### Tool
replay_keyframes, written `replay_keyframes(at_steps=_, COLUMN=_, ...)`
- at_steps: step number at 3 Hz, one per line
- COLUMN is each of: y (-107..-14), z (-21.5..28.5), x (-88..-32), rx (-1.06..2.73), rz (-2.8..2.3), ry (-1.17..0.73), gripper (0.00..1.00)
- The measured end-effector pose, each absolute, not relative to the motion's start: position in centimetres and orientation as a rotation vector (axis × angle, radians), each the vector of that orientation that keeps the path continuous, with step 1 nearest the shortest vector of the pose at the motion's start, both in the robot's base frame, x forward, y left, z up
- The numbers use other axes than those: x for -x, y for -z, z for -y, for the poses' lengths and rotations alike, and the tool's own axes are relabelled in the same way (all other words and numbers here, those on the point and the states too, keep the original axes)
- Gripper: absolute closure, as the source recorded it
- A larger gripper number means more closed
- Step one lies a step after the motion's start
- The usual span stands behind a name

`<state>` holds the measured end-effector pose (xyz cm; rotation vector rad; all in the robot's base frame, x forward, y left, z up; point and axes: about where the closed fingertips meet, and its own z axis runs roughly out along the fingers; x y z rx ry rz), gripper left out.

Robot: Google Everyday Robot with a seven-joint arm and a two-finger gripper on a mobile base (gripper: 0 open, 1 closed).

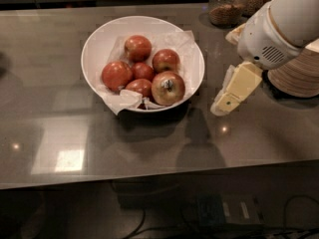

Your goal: Pick apple from white bowl

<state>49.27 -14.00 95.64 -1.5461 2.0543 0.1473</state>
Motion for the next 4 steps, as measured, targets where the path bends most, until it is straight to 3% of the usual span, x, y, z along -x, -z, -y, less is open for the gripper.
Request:
replay_keyframes(at_steps=1, y=-95.0, z=10.6, x=-50.4, rx=1.556, rz=-1.994, ry=-0.333, gripper=0.00)
replay_keyframes(at_steps=4, y=-94.4, z=7.3, x=-50.6, rx=1.595, rz=-1.919, ry=-0.355, gripper=0.00)
